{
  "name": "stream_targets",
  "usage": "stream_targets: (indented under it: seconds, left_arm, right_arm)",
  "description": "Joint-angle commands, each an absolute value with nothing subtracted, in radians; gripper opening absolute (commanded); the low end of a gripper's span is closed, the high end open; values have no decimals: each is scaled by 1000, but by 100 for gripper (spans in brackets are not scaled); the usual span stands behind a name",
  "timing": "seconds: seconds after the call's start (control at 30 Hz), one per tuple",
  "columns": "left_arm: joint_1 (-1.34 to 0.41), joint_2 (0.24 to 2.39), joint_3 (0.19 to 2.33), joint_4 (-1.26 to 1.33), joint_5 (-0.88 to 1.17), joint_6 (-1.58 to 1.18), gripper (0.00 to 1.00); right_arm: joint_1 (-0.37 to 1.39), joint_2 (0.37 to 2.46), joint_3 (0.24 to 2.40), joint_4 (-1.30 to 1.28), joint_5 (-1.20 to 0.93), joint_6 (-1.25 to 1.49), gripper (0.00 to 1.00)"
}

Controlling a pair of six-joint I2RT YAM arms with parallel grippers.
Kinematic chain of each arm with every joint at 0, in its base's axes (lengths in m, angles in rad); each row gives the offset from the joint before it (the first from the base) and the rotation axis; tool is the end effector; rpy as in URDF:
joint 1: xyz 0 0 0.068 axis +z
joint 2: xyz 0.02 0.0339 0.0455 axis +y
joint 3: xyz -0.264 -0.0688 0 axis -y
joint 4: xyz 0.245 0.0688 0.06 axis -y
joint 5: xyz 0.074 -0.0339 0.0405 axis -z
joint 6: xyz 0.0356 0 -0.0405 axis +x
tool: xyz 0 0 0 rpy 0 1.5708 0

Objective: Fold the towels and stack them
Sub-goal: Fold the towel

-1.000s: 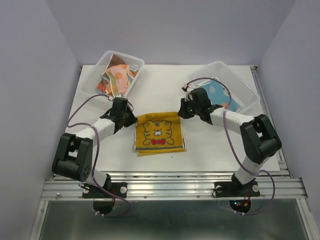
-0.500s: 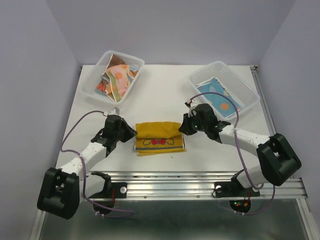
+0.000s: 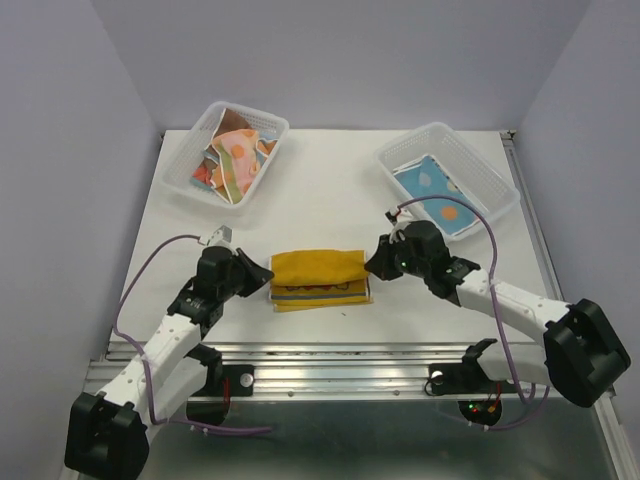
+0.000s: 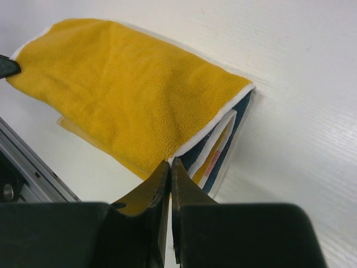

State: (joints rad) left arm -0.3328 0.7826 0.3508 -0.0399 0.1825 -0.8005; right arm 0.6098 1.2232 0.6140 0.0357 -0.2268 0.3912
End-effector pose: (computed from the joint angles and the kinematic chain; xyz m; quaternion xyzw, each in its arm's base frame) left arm 0.1657 -0.0641 0.2021 -0.1505 0.8371 -0.3448 0.3971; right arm 0.2058 0.1535 0.2118 -0.1490 0.8615 0.3152 0.3692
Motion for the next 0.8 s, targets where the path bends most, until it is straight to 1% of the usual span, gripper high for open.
stream_targets:
  seconds: [0.0, 0.1, 0.37, 0.43, 0.53, 0.57, 0.6, 0.67, 0.7, 0.73, 0.77]
  left_arm:
    - [-339, 750, 307, -107, 201, -825, 0]
    - [-339, 729, 288, -140, 202, -845, 0]
    - [-342, 704, 250, -190, 255, -867, 0]
    - [-344, 692, 244, -195, 253, -874, 0]
    - [-347, 683, 247, -216, 242, -879, 0]
    - [-347, 683, 247, -222, 241, -882, 4]
    - [-348, 686, 248, -224, 244, -885, 18]
    - [-351, 686, 245, -229, 259, -884, 38]
    - [-351, 683, 244, -229, 277, -881, 66]
    - [-351, 678, 244, -227, 284, -879, 79]
    - [-353, 669, 244, -229, 288, -884, 90]
  right_arm:
    - [630, 1146, 545, 60, -215, 477, 7]
    - [635, 1115, 494, 74, -233, 511, 8]
    - [650, 1126, 419, 106, -252, 558, 10]
    - [660, 1126, 396, 112, -258, 571, 12]
    - [667, 1124, 368, 106, -253, 581, 18]
    - [669, 1126, 365, 104, -253, 581, 24]
    - [670, 1126, 364, 88, -255, 575, 43]
    - [672, 1124, 374, 68, -250, 562, 70]
    - [673, 1120, 382, 37, -236, 552, 84]
    - [675, 1114, 393, 19, -223, 549, 88]
    - [678, 1111, 422, 3, -207, 545, 91]
